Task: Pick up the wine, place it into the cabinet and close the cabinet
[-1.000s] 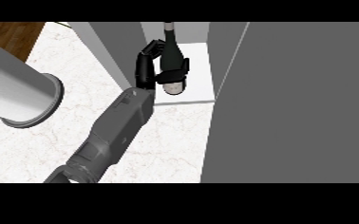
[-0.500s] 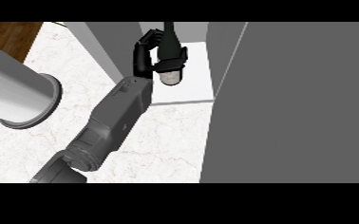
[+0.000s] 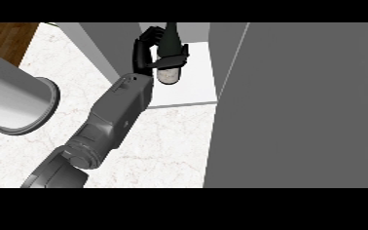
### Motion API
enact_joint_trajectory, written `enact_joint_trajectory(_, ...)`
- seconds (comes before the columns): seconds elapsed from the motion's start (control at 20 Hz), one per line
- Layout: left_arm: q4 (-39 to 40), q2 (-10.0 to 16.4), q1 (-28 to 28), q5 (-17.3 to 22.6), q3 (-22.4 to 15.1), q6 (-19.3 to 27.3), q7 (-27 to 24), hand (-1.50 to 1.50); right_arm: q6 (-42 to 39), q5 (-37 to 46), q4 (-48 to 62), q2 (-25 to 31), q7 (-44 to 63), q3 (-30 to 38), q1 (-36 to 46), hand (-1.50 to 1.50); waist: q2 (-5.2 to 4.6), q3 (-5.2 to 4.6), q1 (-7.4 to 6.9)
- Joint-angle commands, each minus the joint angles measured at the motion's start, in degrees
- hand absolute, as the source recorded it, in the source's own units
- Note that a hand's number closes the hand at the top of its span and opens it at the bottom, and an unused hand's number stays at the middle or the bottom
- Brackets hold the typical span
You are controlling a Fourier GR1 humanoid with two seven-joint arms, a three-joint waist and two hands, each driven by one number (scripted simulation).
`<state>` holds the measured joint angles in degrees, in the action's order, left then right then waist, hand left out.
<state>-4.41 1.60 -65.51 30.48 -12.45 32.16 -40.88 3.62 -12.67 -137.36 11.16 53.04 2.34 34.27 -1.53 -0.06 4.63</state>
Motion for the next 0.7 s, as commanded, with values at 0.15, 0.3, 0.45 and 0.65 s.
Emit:
enact_joint_trajectory(0.15,2.87,-0.86,1.05,-0.56,0.41,3.98,-0.65,1.50,-1.45,-2.77,-3.38,-0.08,-0.23,0.59,-2.78,-1.50,-0.34,0.03,0.66)
enact_joint_trajectory(0.3,2.83,-0.26,3.48,-0.29,0.79,0.56,-1.39,1.50,-0.48,-0.57,-2.91,-1.01,-0.64,-0.90,-1.51,-1.50,-0.56,-0.07,0.56)
enact_joint_trajectory(0.45,0.65,0.12,1.70,2.87,4.10,-2.76,0.22,1.50,0.14,-1.83,-2.03,-0.23,0.79,0.83,0.70,-1.50,-0.48,-0.12,0.86)
enact_joint_trajectory(0.65,-0.01,-0.62,4.38,5.19,6.59,-8.48,-0.31,1.50,-0.66,-2.04,-1.42,-1.00,-0.64,0.46,-1.05,-1.50,-0.83,-0.09,1.15)
